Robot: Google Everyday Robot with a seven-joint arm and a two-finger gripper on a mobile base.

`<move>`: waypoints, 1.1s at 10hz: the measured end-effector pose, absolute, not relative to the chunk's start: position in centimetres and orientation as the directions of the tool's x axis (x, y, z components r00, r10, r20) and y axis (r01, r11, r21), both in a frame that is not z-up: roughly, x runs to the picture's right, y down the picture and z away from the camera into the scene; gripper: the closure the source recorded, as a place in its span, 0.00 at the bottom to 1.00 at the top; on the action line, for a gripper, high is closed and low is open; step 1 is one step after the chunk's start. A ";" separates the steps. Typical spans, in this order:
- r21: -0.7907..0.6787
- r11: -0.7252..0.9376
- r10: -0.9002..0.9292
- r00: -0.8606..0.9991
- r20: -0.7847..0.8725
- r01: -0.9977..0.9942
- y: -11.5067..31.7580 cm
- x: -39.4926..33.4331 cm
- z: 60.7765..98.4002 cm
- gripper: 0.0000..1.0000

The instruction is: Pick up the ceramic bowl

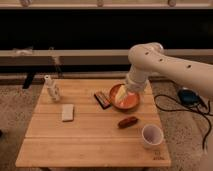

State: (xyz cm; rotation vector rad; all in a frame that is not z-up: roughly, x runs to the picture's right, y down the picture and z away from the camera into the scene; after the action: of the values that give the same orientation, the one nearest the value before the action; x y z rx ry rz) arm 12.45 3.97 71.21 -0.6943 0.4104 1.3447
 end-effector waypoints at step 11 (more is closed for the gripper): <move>-0.068 0.060 0.764 0.090 -0.639 -0.996 0.7 19.6 89.2 0.20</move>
State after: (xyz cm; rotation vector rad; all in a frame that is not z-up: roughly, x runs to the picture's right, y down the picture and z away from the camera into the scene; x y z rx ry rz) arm 19.60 0.70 89.21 -0.5738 0.5048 1.4199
